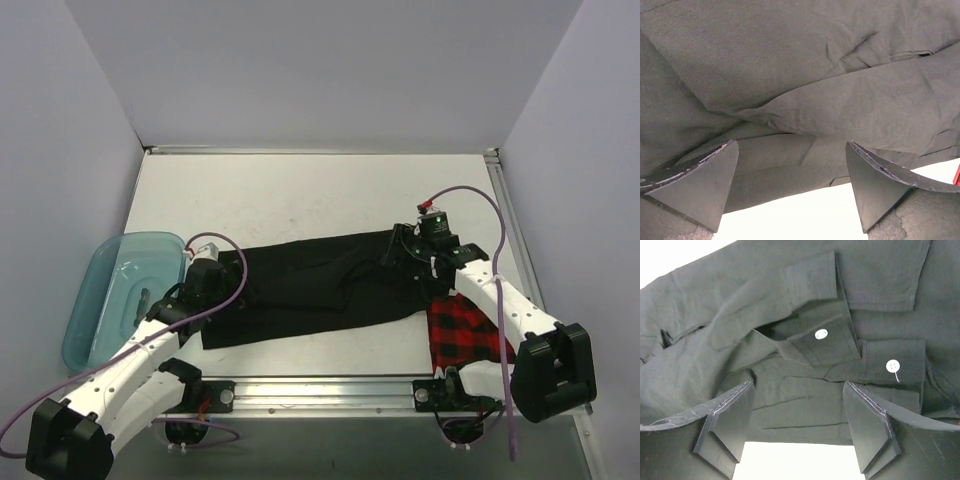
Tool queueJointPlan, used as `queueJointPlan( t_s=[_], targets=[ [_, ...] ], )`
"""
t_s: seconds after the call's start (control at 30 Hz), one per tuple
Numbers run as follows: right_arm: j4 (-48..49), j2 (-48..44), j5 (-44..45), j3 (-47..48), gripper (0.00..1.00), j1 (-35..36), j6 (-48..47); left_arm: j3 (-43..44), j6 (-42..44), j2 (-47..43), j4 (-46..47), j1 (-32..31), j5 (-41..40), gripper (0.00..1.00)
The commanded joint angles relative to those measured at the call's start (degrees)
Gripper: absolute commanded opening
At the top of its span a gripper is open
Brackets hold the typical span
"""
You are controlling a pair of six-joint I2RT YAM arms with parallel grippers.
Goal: Fold and stack the long sleeve shirts
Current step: Fold the shirt
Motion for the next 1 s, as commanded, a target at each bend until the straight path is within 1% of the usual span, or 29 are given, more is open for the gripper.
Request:
queueJointPlan(
  t_s=[0.0, 0.13, 0.23, 0.33, 0.43, 0.53, 0.57, 0.6, 0.7, 0.77, 0.9, 0.97],
  targets=[
    [1.56, -1.13, -1.0, -1.36, 0.72, -0.51, 0.25, -0.35, -1.85, -0.81, 0.45, -0.51, -0.79, 0.97],
    [2.43, -2.53, -2.93, -1.97, 0.72, -0.42, 0.08, 0.17, -2.12, -0.2, 0.8, -0.95, -2.91, 0.98],
    [3.75, -3.94, -3.46, -3.11, 0.72, -0.42, -0.45, 2.28, -0.19, 1.73, 0.89, -1.3, -3.26, 0.97],
    [4.11, -3.51, -5.04, -3.38, 0.72, -0.51, -1.94, 4.21, 0.87, 4.19, 0.01, -1.57, -2.47, 0.97],
    [3.93, -2.63, -5.49, -3.03, 0.72, -0.95, -3.0, 5.1, 0.78, 4.29, -0.08, -2.88, -3.6, 0.97],
    [3.32, -1.57, -5.22, -2.59, 0.7, -2.09, -2.91, 6.24, 2.88, 4.11, -0.25, -3.76, -4.05, 0.97],
    [3.32, -1.39, -5.66, -2.59, 0.69, -2.44, -2.91, 6.94, 5.24, 4.28, -0.34, -3.77, -3.79, 0.97],
    [3.4, -1.83, -6.01, -2.85, 0.66, -2.71, -2.74, 7.64, 6.57, 4.63, -0.52, -3.85, -3.53, 0.97],
    [3.49, -2.88, -5.66, -3.55, 0.64, -2.8, -2.74, 11.07, 12.1, 7.09, -0.34, -4.12, -1.95, 0.97],
    [3.41, -3.15, -5.58, -3.64, 0.63, -2.88, -3.17, 13.7, 15.17, 10.25, 0.27, -4.29, -1.51, 0.97],
    [3.4, -2.54, -5.49, -3.38, 0.62, -3.32, -3.96, 17.4, 18.18, 16.67, 2.03, -4.64, 2.96, 0.97],
    [3.32, -1.93, -4.7, -3.29, 0.61, -3.5, -4.05, 18.98, 19.23, 20.1, 3.43, -5.87, 3.51, 0.97]
  ],
)
